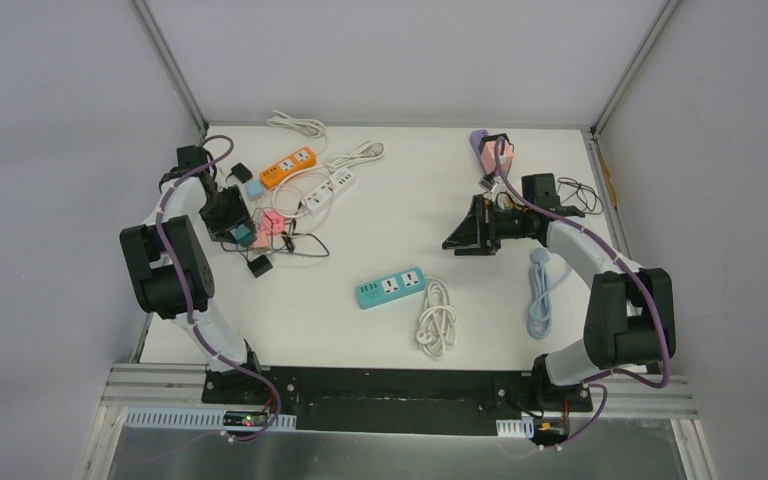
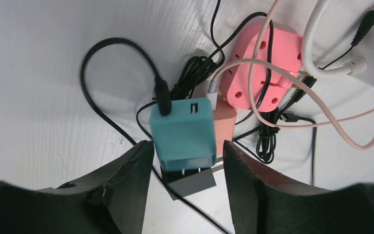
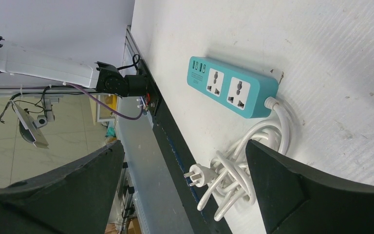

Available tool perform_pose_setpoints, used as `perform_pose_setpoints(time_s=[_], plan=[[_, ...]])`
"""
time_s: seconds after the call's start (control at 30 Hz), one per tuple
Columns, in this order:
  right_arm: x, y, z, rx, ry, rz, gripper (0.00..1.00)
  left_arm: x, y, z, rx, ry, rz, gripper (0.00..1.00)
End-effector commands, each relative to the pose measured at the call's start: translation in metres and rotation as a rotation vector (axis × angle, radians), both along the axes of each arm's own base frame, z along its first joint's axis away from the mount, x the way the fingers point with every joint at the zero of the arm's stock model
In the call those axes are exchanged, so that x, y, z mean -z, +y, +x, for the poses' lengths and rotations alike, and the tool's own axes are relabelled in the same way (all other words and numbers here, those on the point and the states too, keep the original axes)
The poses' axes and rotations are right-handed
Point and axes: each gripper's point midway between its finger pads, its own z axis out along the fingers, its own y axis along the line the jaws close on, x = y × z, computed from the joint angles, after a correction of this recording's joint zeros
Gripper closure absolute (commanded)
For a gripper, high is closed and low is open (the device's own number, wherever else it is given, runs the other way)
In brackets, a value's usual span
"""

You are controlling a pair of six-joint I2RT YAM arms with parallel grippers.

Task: Pull the plug off the socket
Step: Place the plug at the center of the board, then move the socket to the center of the board.

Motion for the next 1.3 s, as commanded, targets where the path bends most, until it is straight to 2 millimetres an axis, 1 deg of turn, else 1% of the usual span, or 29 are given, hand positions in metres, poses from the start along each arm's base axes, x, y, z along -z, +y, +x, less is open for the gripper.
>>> perform_pose_setpoints(time_s=[0.0,0.1,0.23,0.33,0.4,0.63,0.67,0.7,0.73,0.8,0.83,0.97,1.03,1.07,1.17,1.27], plan=[[-0.011,-0.001,0.007,-0.006,-0.075,0.001,0.00,-0.042,0.008,0.008,-0.015,-0.117,0.045,0.42],[-0.011,-0.002,0.007,-0.008,-0.077,-0.001,0.00,-0.059,0.009,0.008,-0.019,-0.157,0.066,0.38],[-0.011,-0.002,0.006,-0.012,-0.085,-0.003,0.00,-0.084,0.009,0.006,-0.016,-0.220,0.087,0.37],[-0.011,-0.003,0.005,-0.018,-0.102,-0.010,0.00,-0.108,0.005,0.002,-0.007,-0.286,0.089,0.37],[-0.010,-0.004,0.004,-0.022,-0.108,-0.019,0.00,-0.127,-0.003,-0.005,0.007,-0.342,0.073,0.37],[-0.001,-0.008,0.001,-0.035,-0.139,-0.058,0.00,-0.168,-0.036,-0.035,0.044,-0.539,-0.002,0.36],[-0.001,-0.008,0.000,-0.036,-0.140,-0.057,0.00,-0.174,-0.041,-0.039,0.051,-0.572,-0.019,0.34],[-0.001,-0.008,0.000,-0.036,-0.139,-0.056,0.00,-0.179,-0.047,-0.042,0.059,-0.610,-0.041,0.27],[-0.001,-0.009,0.000,-0.035,-0.135,-0.058,0.00,-0.183,-0.055,-0.046,0.062,-0.643,-0.080,0.20],[0.003,-0.009,0.000,-0.049,-0.158,-0.065,0.00,-0.186,-0.070,-0.048,0.063,-0.714,-0.171,0.11],[0.004,-0.010,0.000,-0.050,-0.160,-0.071,0.00,-0.185,-0.075,-0.050,0.051,-0.731,-0.219,0.09],[0.008,-0.011,-0.002,-0.057,-0.166,-0.085,0.00,-0.170,-0.090,-0.056,0.036,-0.721,-0.339,0.07],[0.008,-0.012,-0.002,-0.059,-0.174,-0.089,0.00,-0.168,-0.094,-0.060,0.025,-0.710,-0.375,0.03],[0.009,-0.012,-0.003,-0.060,-0.176,-0.090,0.00,-0.168,-0.096,-0.062,0.024,-0.712,-0.388,0.01],[0.009,-0.012,-0.003,-0.063,-0.182,-0.092,0.00,-0.181,-0.110,-0.072,0.069,-0.757,-0.385,0.01],[0.010,-0.012,-0.002,-0.065,-0.183,-0.094,0.00,-0.189,-0.136,-0.087,0.160,-0.807,-0.330,0.01]])
